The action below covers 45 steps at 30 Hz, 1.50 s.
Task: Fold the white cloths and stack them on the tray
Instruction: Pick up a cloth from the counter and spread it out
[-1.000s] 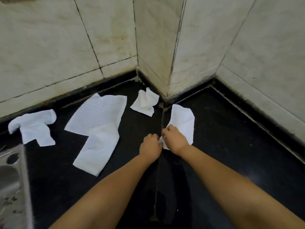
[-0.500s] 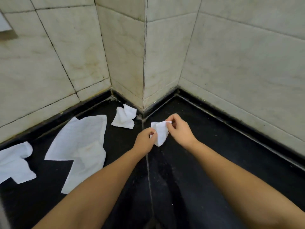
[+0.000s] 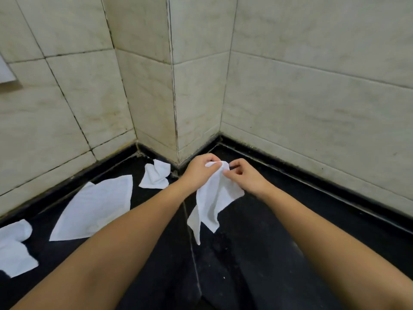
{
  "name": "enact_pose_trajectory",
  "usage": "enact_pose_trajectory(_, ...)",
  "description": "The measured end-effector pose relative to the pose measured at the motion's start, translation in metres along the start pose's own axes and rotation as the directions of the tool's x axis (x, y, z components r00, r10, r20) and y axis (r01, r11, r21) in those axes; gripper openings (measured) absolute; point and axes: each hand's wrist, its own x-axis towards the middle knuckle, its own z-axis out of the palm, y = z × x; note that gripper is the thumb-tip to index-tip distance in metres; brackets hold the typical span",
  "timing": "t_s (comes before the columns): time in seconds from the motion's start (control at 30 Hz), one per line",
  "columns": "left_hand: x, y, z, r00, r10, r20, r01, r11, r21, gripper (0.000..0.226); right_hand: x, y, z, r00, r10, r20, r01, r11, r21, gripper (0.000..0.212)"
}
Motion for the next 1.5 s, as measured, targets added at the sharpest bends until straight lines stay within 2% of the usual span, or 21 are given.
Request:
enact_pose_trajectory(0.03, 0.001, 0.004, 0.001, 1.0, 0.006, 0.011, -0.006, 1.0, 0.004, 0.01, 0.0, 0.002, -0.003, 0.999, 0.019, 0.041, -0.013, 0.993, -0.119, 0.019)
enact_pose_trajectory(0.1, 0.003, 0.01, -0.001, 1.0, 0.013, 0.014, -0.013, 1.0, 0.022, 0.01, 0.001, 0.006, -0.009, 0.998, 0.046, 0.039, -0.03, 0.936, -0.35, 0.003)
enact_pose_trajectory(0.17, 0.008, 0.011, -0.006, 1.0, 0.003, 0.003, -0.003, 0.998, 0.068, 0.01, 0.003, 0.01, -0.02, 0.997, 0.046, -0.058, -0.065, 0.92, -0.387, 0.012)
enact_pose_trajectory(0.27, 0.014, 0.008, -0.017, 0.999, -0.042, -0.016, 0.044, 0.985, 0.167, 0.014, 0.004, 0.012, -0.044, 0.967, 0.006, -0.255, -0.072, 0.966, -0.249, 0.018)
enact_pose_trajectory(0.33, 0.018, 0.005, -0.022, 0.997, -0.06, -0.042, 0.066, 0.983, 0.174, 0.017, 0.008, 0.016, -0.059, 0.937, 0.012, -0.349, -0.065, 0.988, -0.141, 0.02)
enact_pose_trajectory(0.47, 0.019, 0.004, -0.013, 0.991, -0.083, -0.108, 0.088, 0.995, 0.048, 0.012, 0.003, 0.03, -0.077, 0.915, 0.022, -0.402, 0.021, 0.994, 0.104, 0.021)
enact_pose_trajectory(0.57, 0.006, -0.01, 0.003, 0.988, -0.149, -0.051, 0.146, 0.987, -0.067, 0.008, -0.015, 0.057, -0.077, 0.94, 0.04, -0.34, 0.028, 0.981, 0.193, 0.022)
enact_pose_trajectory(0.63, -0.005, -0.028, 0.012, 0.971, -0.23, 0.068, 0.234, 0.971, -0.052, 0.01, -0.03, 0.085, -0.071, 0.962, 0.089, -0.257, -0.04, 0.981, 0.191, 0.02)
enact_pose_trajectory(0.77, -0.035, -0.066, 0.035, 0.836, -0.387, 0.389, 0.364, 0.922, 0.134, 0.011, -0.07, 0.145, -0.051, 0.962, 0.272, 0.024, -0.271, 0.943, 0.194, 0.013)
enact_pose_trajectory(0.87, -0.055, -0.09, 0.054, 0.745, -0.461, 0.483, 0.385, 0.888, 0.252, 0.015, -0.098, 0.181, -0.032, 0.912, 0.372, 0.173, -0.393, 0.914, 0.104, 0.013)
enact_pose_trajectory(0.97, -0.062, -0.105, 0.065, 0.666, -0.509, 0.545, 0.353, 0.859, 0.371, 0.022, -0.109, 0.196, -0.024, 0.881, 0.431, 0.194, -0.45, 0.891, 0.062, 0.012)
enact_pose_trajectory(1.03, -0.057, -0.109, 0.066, 0.674, -0.517, 0.528, 0.35, 0.853, 0.388, 0.023, -0.103, 0.197, -0.025, 0.878, 0.451, 0.156, -0.464, 0.884, 0.054, 0.009)
enact_pose_trajectory(1.13, -0.037, -0.109, 0.068, 0.756, -0.496, 0.427, 0.363, 0.86, 0.358, 0.02, -0.082, 0.192, -0.029, 0.891, 0.452, 0.041, -0.453, 0.89, 0.051, 0.016)
enact_pose_trajectory(1.23, -0.012, -0.11, 0.077, 0.834, -0.475, 0.282, 0.355, 0.852, 0.385, 0.018, -0.056, 0.185, -0.031, 0.888, 0.452, -0.091, -0.457, 0.889, -0.045, 0.028)
enact_pose_trajectory(1.3, 0.002, -0.113, 0.086, 0.868, -0.456, 0.198, 0.332, 0.828, 0.453, 0.014, -0.038, 0.183, -0.031, 0.88, 0.456, -0.135, -0.473, 0.869, -0.148, 0.027)
enact_pose_trajectory(1.4, 0.016, -0.124, 0.099, 0.894, -0.427, 0.137, 0.297, 0.792, 0.533, 0.009, -0.02, 0.188, -0.028, 0.864, 0.482, -0.143, -0.503, 0.827, -0.251, 0.025)
enact_pose_trajectory(1.5, 0.021, -0.131, 0.107, 0.9, -0.416, 0.132, 0.239, 0.722, 0.649, 0.015, -0.012, 0.193, -0.022, 0.861, 0.481, -0.166, -0.508, 0.786, -0.353, 0.023)
